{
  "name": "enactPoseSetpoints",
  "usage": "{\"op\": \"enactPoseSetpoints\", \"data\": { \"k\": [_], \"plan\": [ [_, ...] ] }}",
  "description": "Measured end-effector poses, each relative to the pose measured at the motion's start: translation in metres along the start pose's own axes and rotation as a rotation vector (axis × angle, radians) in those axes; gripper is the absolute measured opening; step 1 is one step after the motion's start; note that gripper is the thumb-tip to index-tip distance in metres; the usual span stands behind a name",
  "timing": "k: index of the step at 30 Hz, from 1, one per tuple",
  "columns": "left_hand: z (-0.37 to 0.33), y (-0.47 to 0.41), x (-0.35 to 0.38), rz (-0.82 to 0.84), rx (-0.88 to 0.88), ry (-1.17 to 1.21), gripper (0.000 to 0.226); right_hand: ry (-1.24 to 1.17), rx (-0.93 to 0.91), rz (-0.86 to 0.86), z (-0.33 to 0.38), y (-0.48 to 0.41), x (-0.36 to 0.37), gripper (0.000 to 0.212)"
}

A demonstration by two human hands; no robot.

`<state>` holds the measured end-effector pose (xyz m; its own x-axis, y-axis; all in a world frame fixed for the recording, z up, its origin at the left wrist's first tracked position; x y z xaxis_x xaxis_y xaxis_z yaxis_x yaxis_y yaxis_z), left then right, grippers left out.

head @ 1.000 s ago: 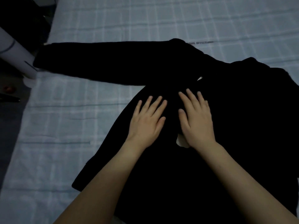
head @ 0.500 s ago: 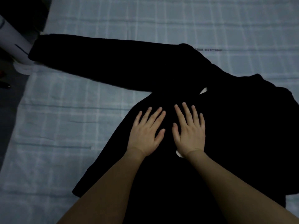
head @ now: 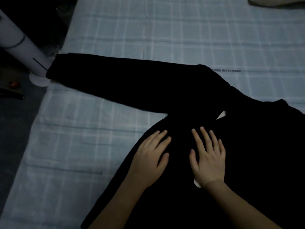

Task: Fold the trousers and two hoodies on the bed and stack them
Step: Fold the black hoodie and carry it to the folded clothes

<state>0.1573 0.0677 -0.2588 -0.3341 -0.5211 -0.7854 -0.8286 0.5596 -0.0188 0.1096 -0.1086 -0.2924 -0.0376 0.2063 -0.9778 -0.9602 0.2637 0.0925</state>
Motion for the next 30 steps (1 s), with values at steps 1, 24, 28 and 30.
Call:
{"op": "enactPoseSetpoints", "data": {
  "k": [1,24,28,30],
  "plan": [
    [0.003,-0.001,-0.012,-0.039,-0.019,0.038,0.045,-0.021,0.012,0.016,0.002,0.000,-0.005,0.064],
    [0.284,-0.051,-0.195,-0.742,-0.661,0.867,0.064,0.017,-0.331,-0.044,0.221,-0.186,0.029,0.061],
    [0.295,-0.063,-0.194,-0.843,-0.668,1.142,0.068,-0.016,-0.331,-0.084,0.220,-0.186,0.021,0.060],
    [0.297,-0.067,-0.191,-0.826,-0.675,1.187,0.070,-0.026,-0.332,-0.079,0.221,-0.186,0.022,0.061]
  ]
}}
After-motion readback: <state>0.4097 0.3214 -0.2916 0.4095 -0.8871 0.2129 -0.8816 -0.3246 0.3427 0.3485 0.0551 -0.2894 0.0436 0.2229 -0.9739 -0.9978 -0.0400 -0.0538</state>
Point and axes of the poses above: each hand's wrist, its own y-axis away from the middle knuckle, its own x-axis out of the palm, z = x × y, the point moved 10 cm from there along -y, towards the middle knuckle
